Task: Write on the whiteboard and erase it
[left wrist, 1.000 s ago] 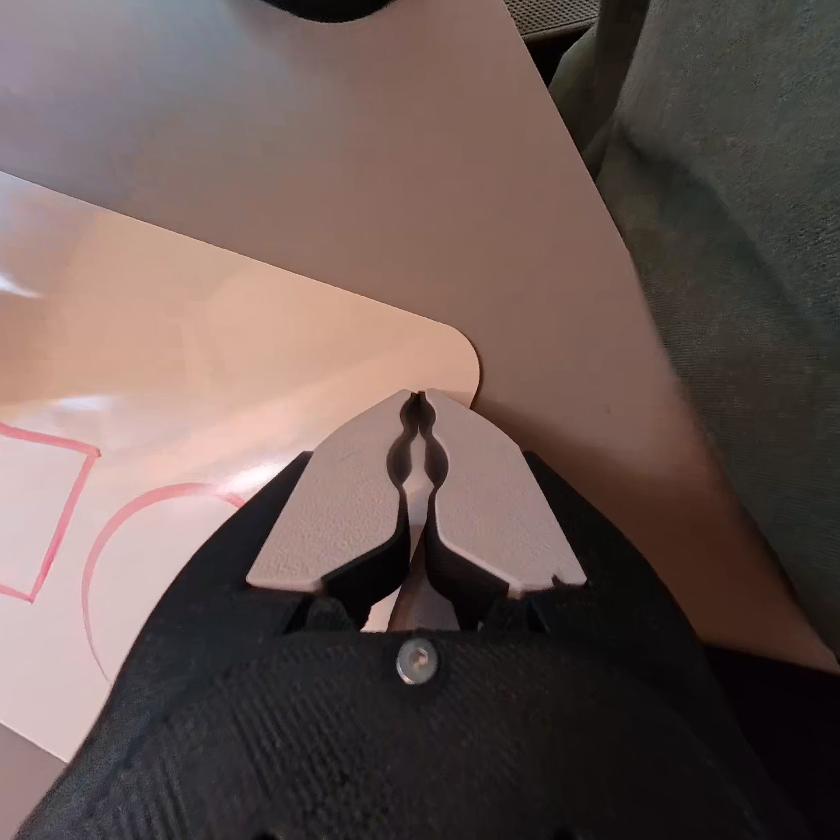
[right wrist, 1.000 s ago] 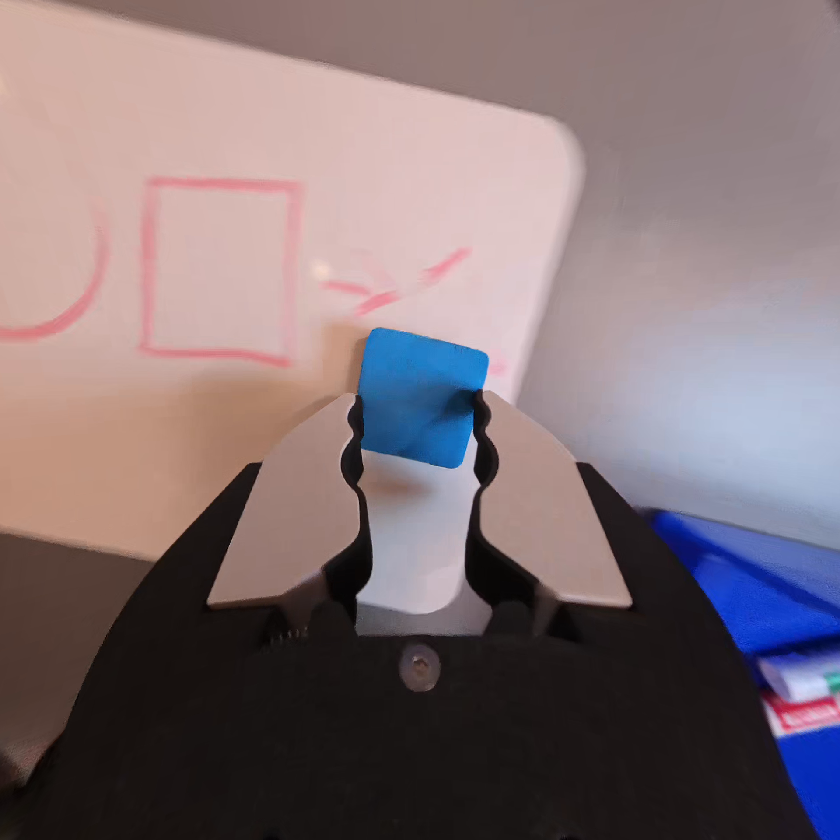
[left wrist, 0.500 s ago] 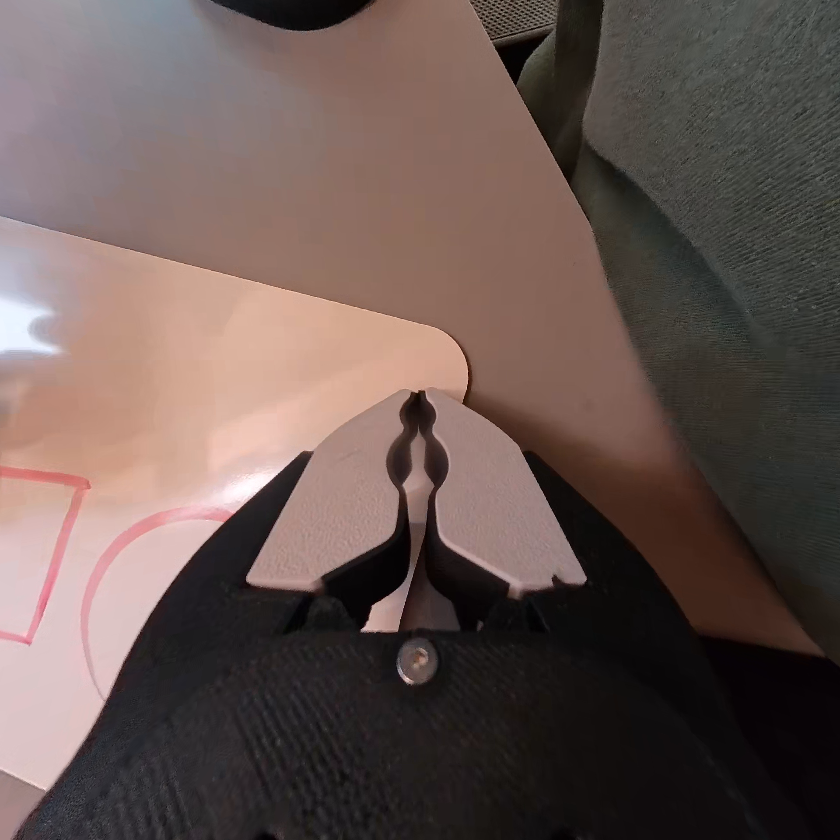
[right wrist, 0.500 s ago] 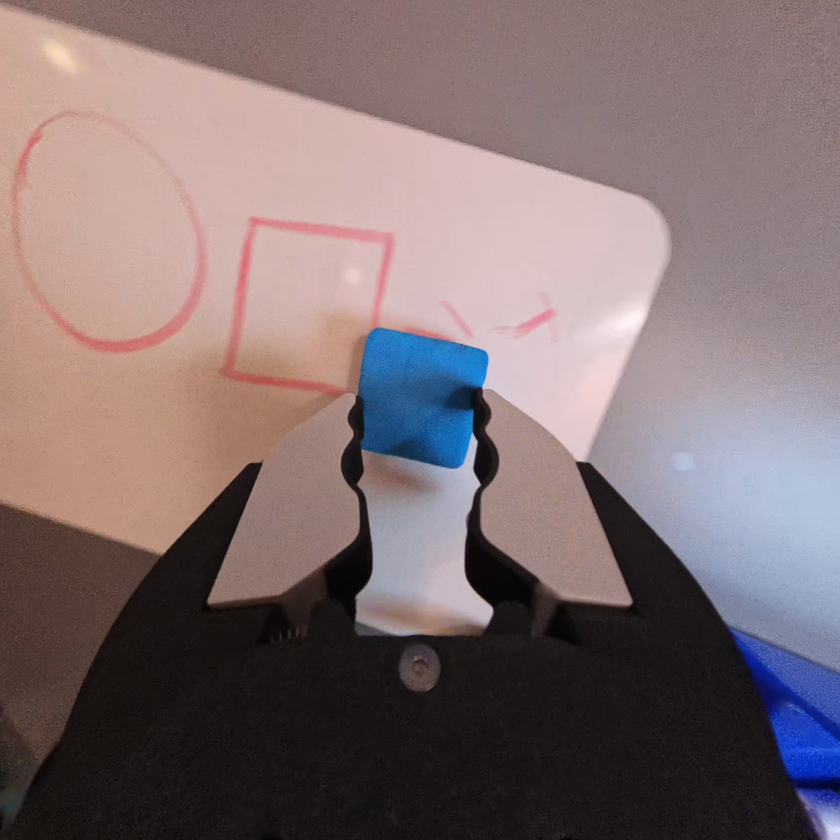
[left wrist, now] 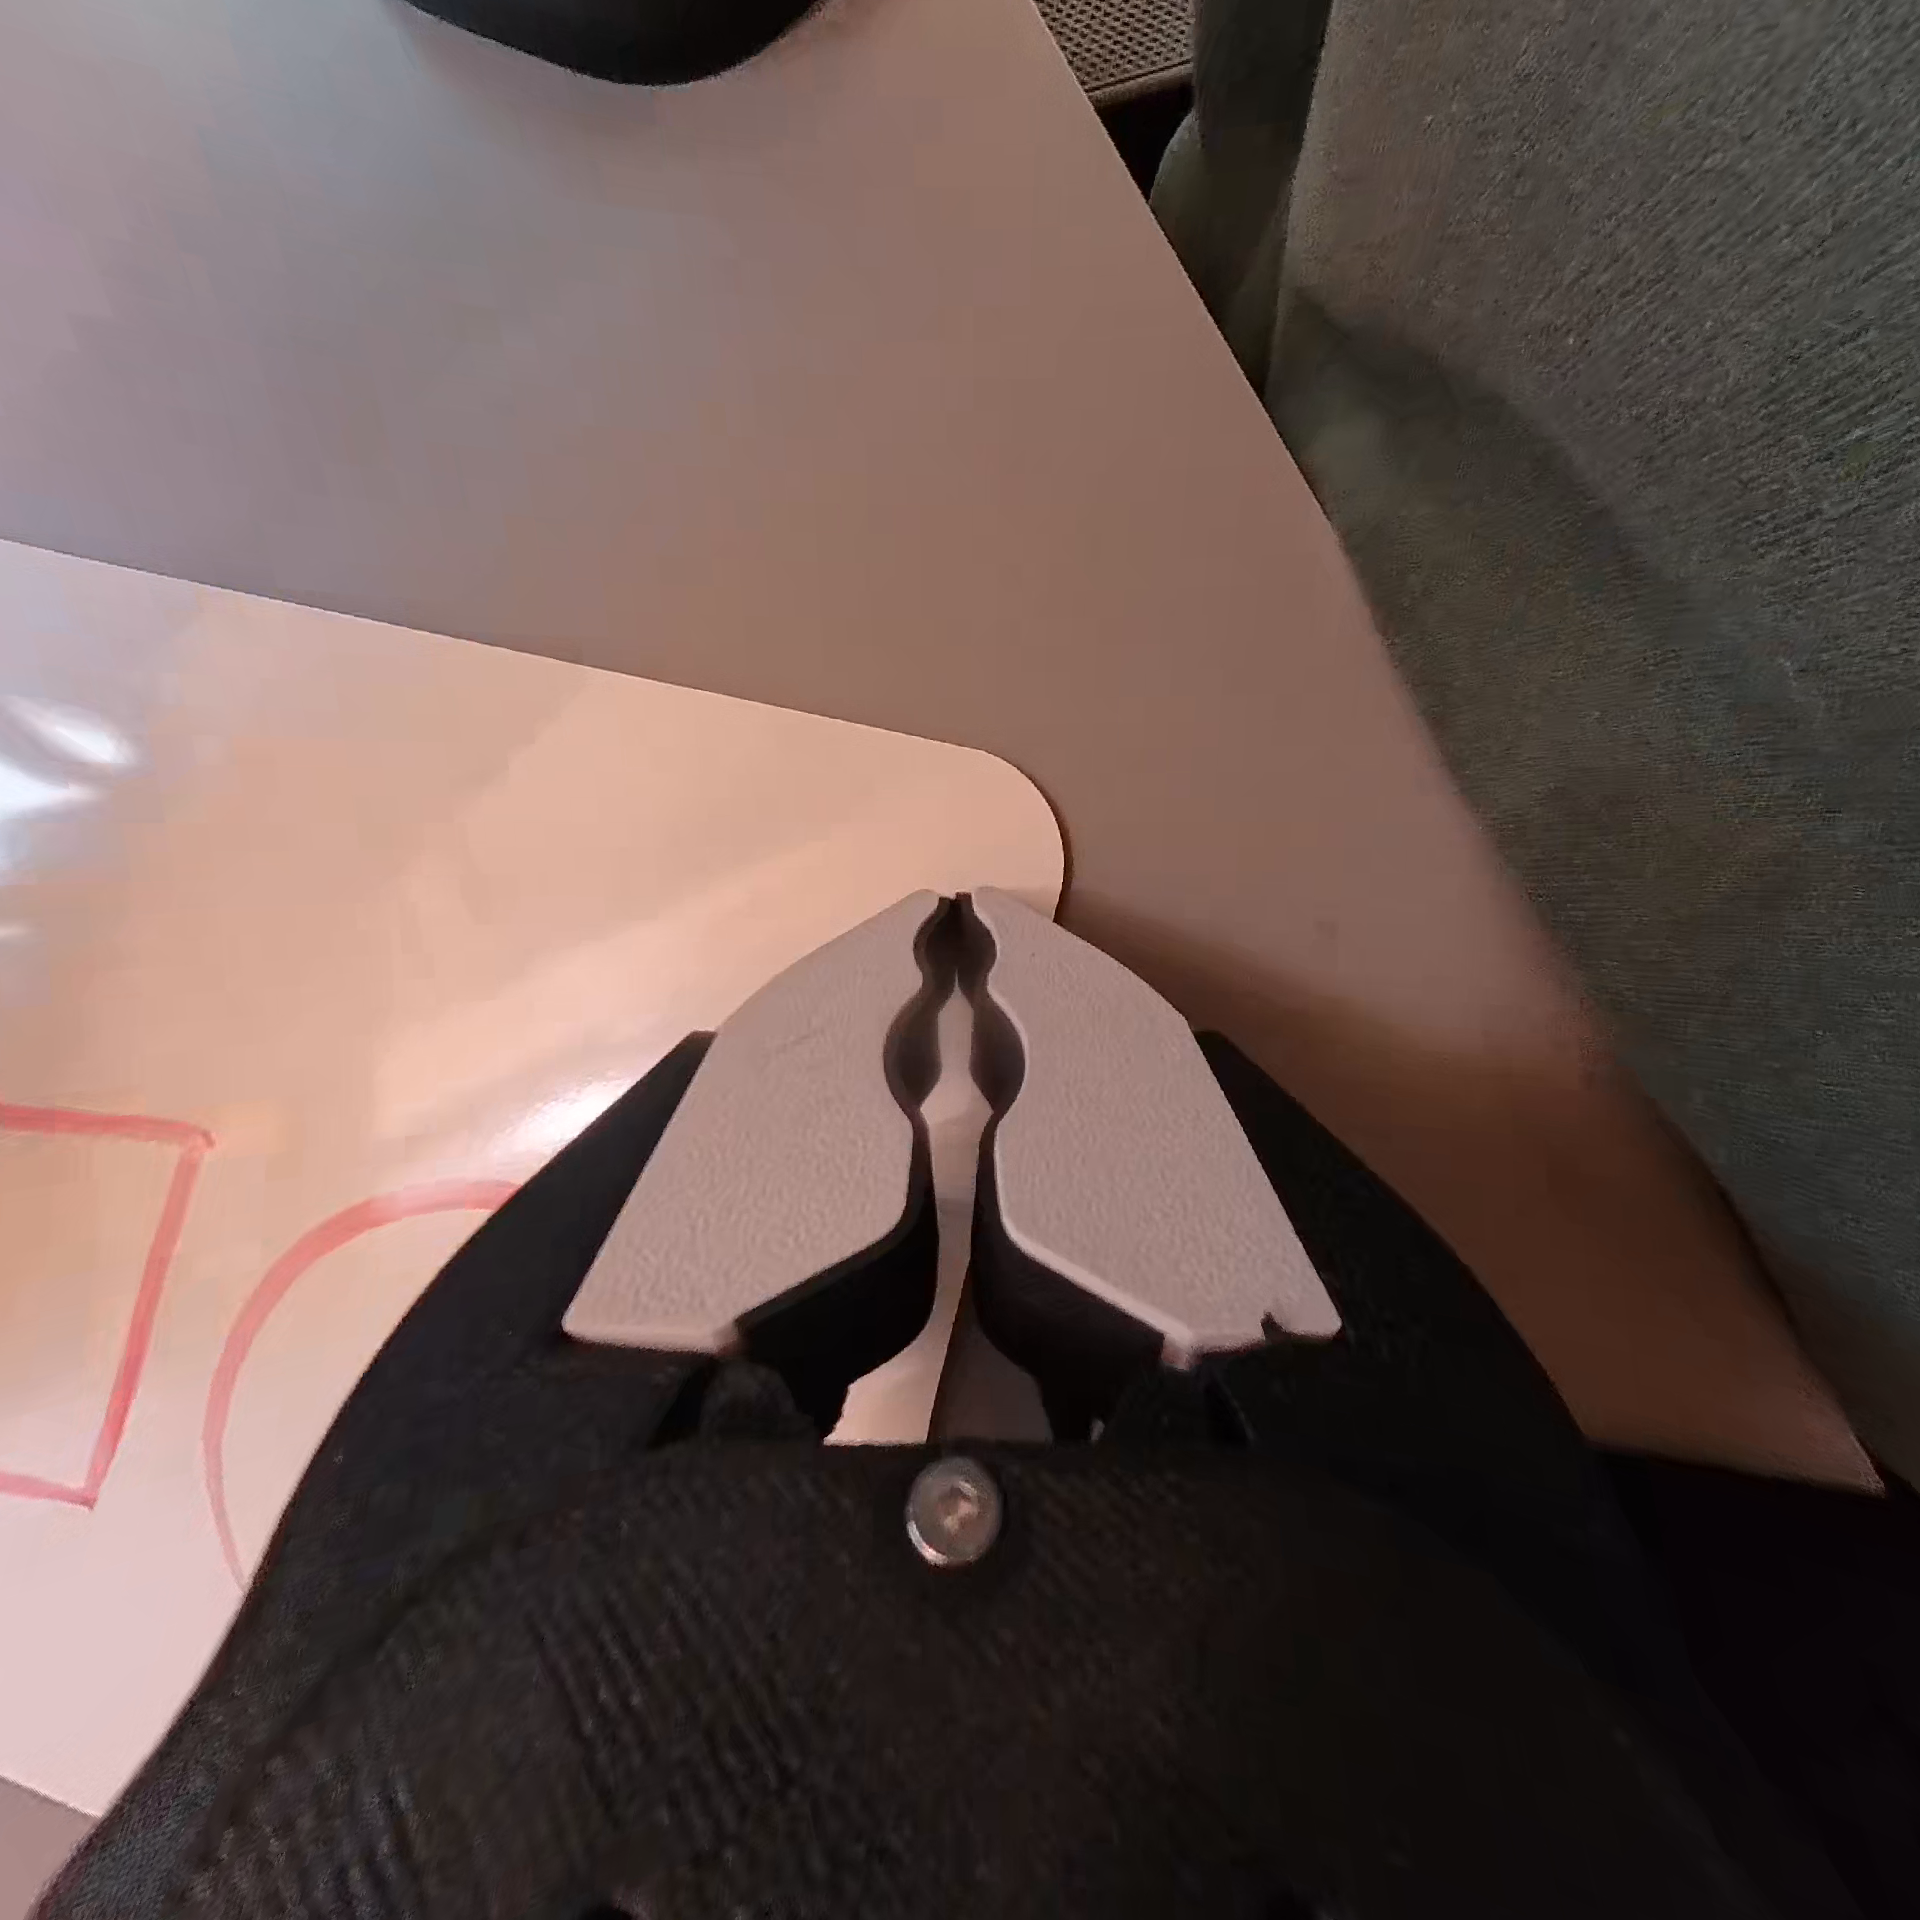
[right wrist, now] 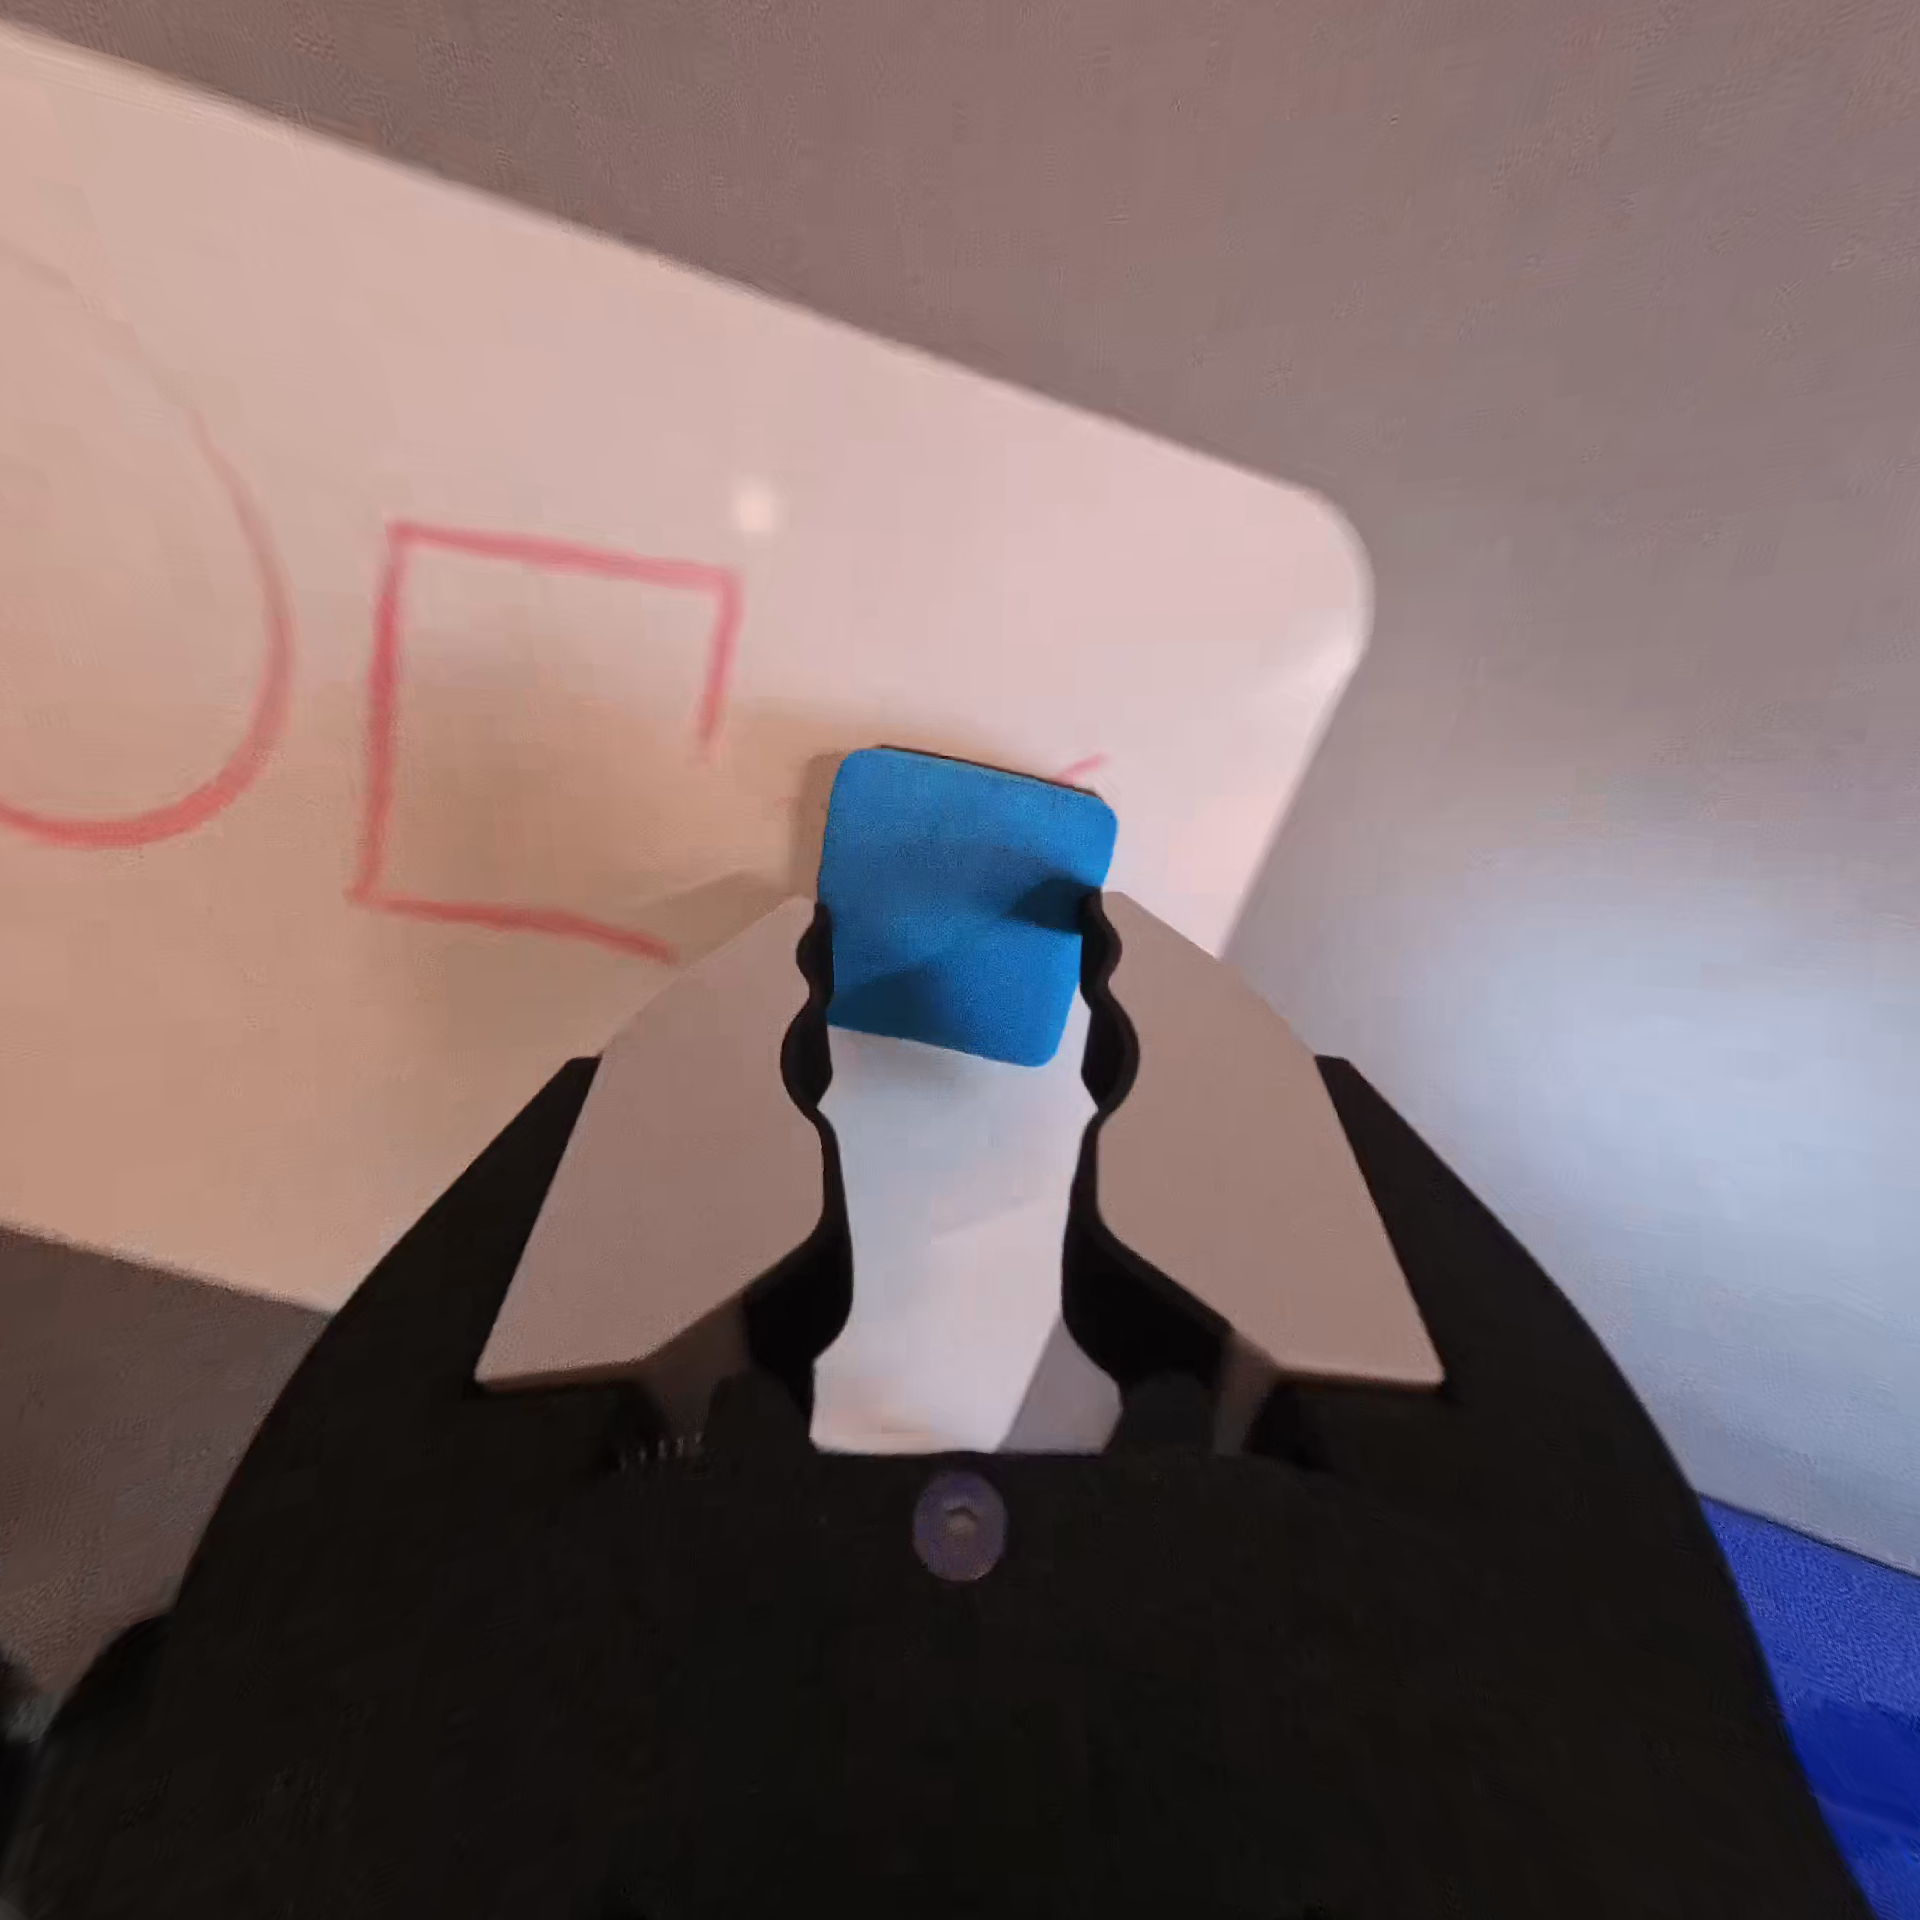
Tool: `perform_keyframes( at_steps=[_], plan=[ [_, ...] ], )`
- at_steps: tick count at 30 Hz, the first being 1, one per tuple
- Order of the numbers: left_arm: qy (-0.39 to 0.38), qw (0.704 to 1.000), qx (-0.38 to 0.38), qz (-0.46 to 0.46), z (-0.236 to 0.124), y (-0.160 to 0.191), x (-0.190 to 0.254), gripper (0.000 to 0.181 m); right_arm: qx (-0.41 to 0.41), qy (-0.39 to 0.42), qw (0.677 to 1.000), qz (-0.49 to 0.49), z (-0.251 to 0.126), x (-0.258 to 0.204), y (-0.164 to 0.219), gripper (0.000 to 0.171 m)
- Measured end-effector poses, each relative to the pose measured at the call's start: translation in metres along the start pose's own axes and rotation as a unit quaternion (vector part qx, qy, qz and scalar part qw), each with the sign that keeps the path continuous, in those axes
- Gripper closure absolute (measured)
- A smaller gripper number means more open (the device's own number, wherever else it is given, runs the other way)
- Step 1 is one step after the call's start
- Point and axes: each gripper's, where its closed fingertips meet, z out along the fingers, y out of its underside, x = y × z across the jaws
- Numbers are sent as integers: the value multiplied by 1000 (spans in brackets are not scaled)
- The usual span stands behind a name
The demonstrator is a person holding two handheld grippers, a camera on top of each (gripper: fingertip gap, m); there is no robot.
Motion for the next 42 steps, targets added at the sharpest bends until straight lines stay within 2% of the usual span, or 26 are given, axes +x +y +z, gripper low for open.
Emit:
perform_keyframes(
  at_steps=[2,4,6,8,10,12,13,14,16,19,20,22,24,25,27,30,31,33,35,37,40,42],
  plan=[
    [-3,1000,-2,1,0,0,0,181,41,-1,998,41,7,20,-26,125],
    [-5,1000,-1,4,0,0,1,181,37,-29,998,-30,11,-20,-36,125],
    [-2,1000,0,2,0,0,0,181,-3,-84,991,-106,8,-82,-17,125],
    [0,1000,1,0,0,0,0,181,-36,-97,982,-157,2,-109,8,125],
    [-2,1000,-2,4,0,0,0,181,-53,-65,990,-110,-1,-73,14,125],
    [-6,1000,-4,6,0,0,0,181,-31,-21,999,-39,1,-19,-1,125],
    [-7,1000,-5,6,0,0,0,181,-13,-20,1000,-16,4,-10,-13,125],
    [-8,1000,-4,6,0,0,0,181,-1,-17,999,-29,7,-17,-22,125],
    [-7,1000,-2,5,0,1,0,181,0,-47,993,-105,10,-69,-25,125],
    [-1,1000,2,1,0,1,-1,181,-45,-71,979,-185,2,-131,14,125],
    [-2,1000,2,1,0,1,0,181,-59,-74,979,-183,-2,-132,26,125],
    [-4,1000,0,5,0,0,0,181,-68,-46,989,-122,-5,-97,32,125],
    [-8,1000,-1,10,0,0,0,181,-38,-7,997,-63,-1,-54,14,125],
    [-10,1000,-3,11,0,0,0,181,-18,-8,999,-43,3,-48,2,125],
    [-12,1000,-1,10,0,0,0,181,-7,-22,996,-80,8,-74,-12,125],
    [-14,1000,2,2,-1,1,-1,181,-40,-52,984,-166,5,-135,11,125],
    [-14,1000,4,0,-1,1,-1,181,-50,-55,981,-177,2,-140,21,125],
    [-17,1000,0,5,-1,1,-1,181,-65,-49,986,-142,-1,-117,31,125],
    [-20,1000,-5,12,-1,0,-1,181,-63,-7,993,-97,2,-71,19,125],
    [-23,1000,-6,13,-1,0,-1,181,-26,5,997,-77,11,-58,-11,125],
    [-21,1000,-6,12,0,-1,1,181,-12,-33,982,-183,25,-123,-42,124],
    [-23,1000,-9,14,0,-1,1,181,-33,-39,971,-234,28,-133,-47,124]
  ],
)
